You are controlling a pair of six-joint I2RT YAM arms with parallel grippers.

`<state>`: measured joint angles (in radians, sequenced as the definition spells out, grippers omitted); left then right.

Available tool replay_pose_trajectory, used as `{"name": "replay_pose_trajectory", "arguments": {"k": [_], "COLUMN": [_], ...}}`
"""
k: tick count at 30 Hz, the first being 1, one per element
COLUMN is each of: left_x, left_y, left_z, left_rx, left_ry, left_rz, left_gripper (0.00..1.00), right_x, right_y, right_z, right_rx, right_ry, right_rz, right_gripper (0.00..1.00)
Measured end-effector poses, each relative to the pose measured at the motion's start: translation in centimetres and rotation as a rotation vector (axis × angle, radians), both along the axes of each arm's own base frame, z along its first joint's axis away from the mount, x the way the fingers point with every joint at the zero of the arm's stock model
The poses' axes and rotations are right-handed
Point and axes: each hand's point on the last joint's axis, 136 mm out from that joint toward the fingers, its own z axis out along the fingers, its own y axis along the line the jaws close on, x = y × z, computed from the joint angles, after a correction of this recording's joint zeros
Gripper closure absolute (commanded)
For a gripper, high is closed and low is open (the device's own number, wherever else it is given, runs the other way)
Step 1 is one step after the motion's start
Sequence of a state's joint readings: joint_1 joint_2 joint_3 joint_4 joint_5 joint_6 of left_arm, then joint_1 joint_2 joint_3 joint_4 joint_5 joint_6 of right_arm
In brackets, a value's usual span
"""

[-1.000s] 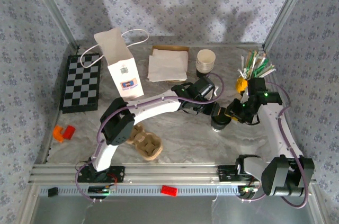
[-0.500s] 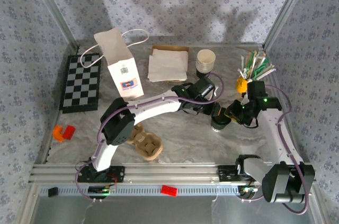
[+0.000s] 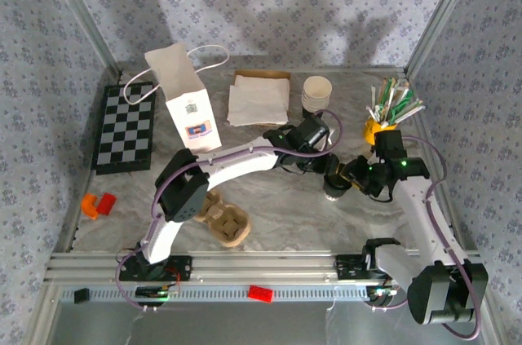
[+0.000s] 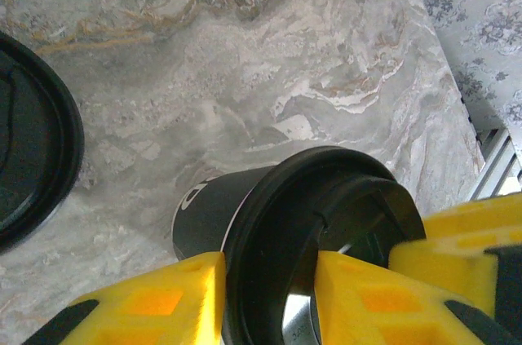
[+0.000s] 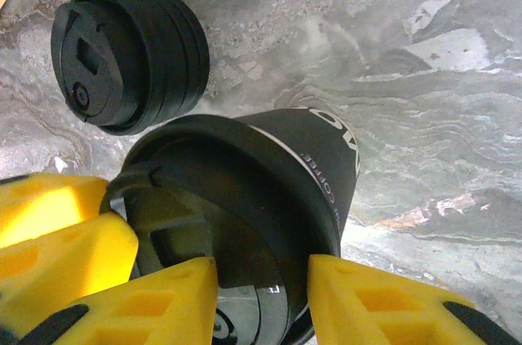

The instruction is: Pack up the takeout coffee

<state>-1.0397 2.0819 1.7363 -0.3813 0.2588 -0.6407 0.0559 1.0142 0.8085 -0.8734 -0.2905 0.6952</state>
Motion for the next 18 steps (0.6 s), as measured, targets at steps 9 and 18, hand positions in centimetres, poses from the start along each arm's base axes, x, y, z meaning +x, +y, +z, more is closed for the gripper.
{"name": "replay_pose_trajectory", "arguments": {"k": [9,18], "left_x": [0.8,1.5], "left_y": [-0.4,-0.1], "left_z": [0.5,0.6], "left_rx": [-0.038,-0.034], "left_ry": [-0.026,-0.050], "left_rz": [-0.015,-0.005], "left_gripper": [0.63,0.55], "right_x": [-0.2,-1.3], "right_y": [1.1,0.3], "right_z": [0.8,1.6], "right_rx": [0.058,0.064], "right_ry": [-0.032,0.003], "right_rz": [-0.043,-0.058], "right_gripper": [0.54,0.46]}}
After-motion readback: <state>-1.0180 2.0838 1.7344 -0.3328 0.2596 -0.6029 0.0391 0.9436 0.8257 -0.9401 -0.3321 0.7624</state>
